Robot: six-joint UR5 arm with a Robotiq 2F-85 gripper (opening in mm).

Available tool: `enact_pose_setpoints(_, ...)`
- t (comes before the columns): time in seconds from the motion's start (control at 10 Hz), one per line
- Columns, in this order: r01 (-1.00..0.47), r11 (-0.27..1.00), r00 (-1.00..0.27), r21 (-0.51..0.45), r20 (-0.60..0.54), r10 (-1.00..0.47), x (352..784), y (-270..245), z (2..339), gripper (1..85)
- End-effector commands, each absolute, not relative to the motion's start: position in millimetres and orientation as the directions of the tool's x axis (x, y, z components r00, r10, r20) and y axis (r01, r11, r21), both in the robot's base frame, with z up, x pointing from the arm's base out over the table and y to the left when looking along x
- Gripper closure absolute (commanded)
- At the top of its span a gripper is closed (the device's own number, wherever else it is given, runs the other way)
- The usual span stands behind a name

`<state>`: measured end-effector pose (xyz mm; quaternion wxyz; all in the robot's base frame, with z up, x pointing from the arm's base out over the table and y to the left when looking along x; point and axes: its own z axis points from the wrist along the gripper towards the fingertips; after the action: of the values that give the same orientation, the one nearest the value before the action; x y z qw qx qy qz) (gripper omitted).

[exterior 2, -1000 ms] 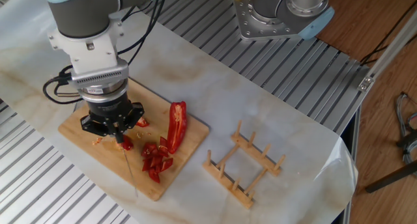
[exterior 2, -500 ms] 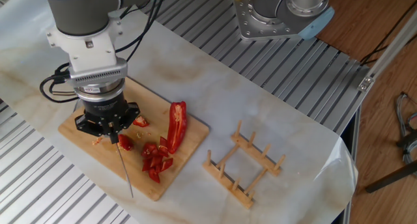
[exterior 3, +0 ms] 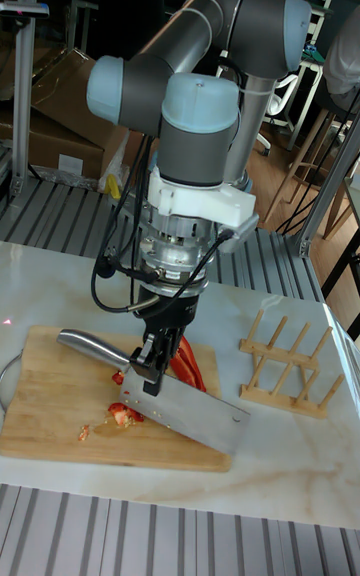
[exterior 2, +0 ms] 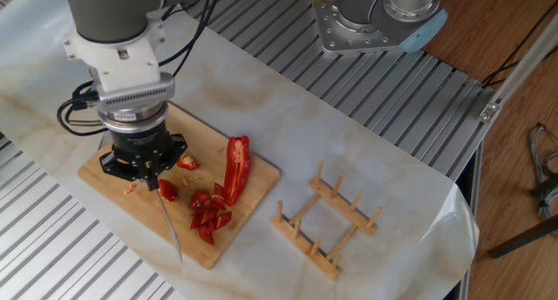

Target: Chop the chili peppers

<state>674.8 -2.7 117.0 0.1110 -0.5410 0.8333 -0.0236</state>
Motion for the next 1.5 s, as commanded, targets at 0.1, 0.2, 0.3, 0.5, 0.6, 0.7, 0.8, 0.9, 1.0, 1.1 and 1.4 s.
enact_pose_setpoints(0.1, -0.910, 0.369, -0.346, -0.191, -0.141, -0.927, 671, -11, 123, 84.3)
enact_pose_setpoints(0.2, -0.902, 0.383, -0.359, -0.198, -0.145, -0.922, 674, -11, 123, 84.3)
enact_pose_setpoints(0.3, -0.870, 0.450, -0.418, -0.202, -0.183, -0.890, 679, -8, 125, 84.3)
enact_pose_setpoints(0.5, -0.745, 0.622, -0.591, -0.243, -0.192, -0.783, 690, -30, 127, 84.3)
enact_pose_setpoints(0.6, -0.656, 0.723, -0.692, -0.215, -0.212, -0.690, 687, -32, 126, 84.3)
enact_pose_setpoints(0.7, -0.514, 0.833, -0.796, -0.202, -0.249, -0.552, 690, -39, 127, 84.3)
enact_pose_setpoints(0.8, -0.353, 0.914, -0.881, -0.203, -0.256, -0.397, 689, -55, 127, 84.3)
enact_pose_setpoints(0.9, -0.322, 0.911, -0.903, -0.258, -0.207, -0.377, 681, -75, 127, 84.3)
enact_pose_setpoints(1.0, -0.306, 0.918, -0.917, -0.252, -0.180, -0.355, 674, -78, 124, 84.3)
enact_pose_setpoints(1.1, -0.261, 0.937, -0.934, -0.231, -0.183, -0.306, 671, -76, 124, 84.3)
enact_pose_setpoints(1.4, 0.089, 0.993, -0.975, -0.081, -0.213, 0.070, 664, -56, 121, 84.3)
